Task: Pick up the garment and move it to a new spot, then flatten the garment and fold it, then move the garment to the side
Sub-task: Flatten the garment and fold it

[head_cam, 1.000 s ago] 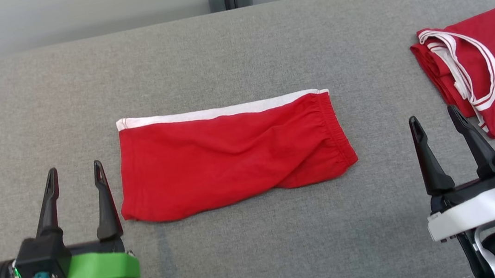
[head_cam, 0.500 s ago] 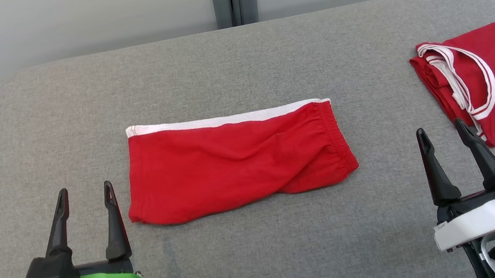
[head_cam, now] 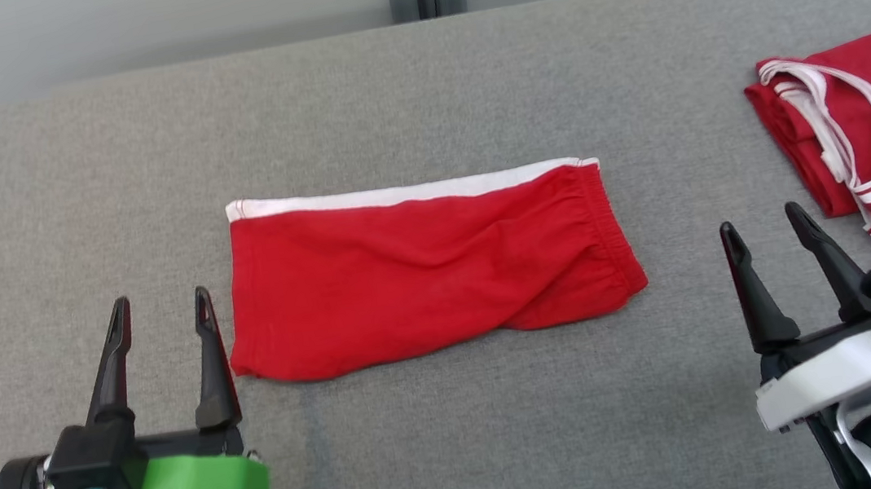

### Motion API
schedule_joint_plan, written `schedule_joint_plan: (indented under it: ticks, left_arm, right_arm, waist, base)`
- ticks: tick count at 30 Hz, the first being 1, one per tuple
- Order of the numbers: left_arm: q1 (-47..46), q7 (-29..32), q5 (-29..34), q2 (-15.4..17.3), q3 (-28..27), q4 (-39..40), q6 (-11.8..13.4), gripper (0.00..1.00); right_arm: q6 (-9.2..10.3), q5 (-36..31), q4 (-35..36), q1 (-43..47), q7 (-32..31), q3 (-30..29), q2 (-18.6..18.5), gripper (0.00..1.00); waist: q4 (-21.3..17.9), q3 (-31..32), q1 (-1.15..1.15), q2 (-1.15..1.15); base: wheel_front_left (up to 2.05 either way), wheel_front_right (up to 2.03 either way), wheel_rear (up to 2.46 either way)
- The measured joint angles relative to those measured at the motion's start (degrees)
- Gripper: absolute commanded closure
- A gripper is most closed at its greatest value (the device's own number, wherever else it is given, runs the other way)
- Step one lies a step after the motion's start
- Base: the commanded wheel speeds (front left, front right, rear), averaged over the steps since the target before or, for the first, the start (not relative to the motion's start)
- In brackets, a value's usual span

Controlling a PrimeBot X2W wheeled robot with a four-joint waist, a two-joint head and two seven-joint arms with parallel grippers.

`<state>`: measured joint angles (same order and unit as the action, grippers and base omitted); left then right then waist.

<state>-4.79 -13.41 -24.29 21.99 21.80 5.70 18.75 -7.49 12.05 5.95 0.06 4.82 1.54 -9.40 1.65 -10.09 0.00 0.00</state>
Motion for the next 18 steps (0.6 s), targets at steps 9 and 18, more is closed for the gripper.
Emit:
schedule_joint_plan:
  ticks: [9, 18]
  left_arm:
    - [-7.6, -0.93, 1.16, -3.05, 1.93, -1.91, -3.2, 0.0]
    - [-11.12, -1.38, 2.76, -5.5, 2.52, -4.3, -5.39, 0.0]
  right_arm:
    - [0.0, 0.87, -10.14, -9.39, -0.71, 6.27, -0.69, 0.0]
    - [0.0, 1.56, -23.07, -15.86, 1.11, 6.15, -0.03, 0.0]
  waist:
    - [3.37, -6.83, 0.0, 0.0]
    - [7.12, -12.02, 0.0, 0.0]
  base:
    - [0.0, 0.0, 0.0]
    - [0.0, 0.0, 0.0]
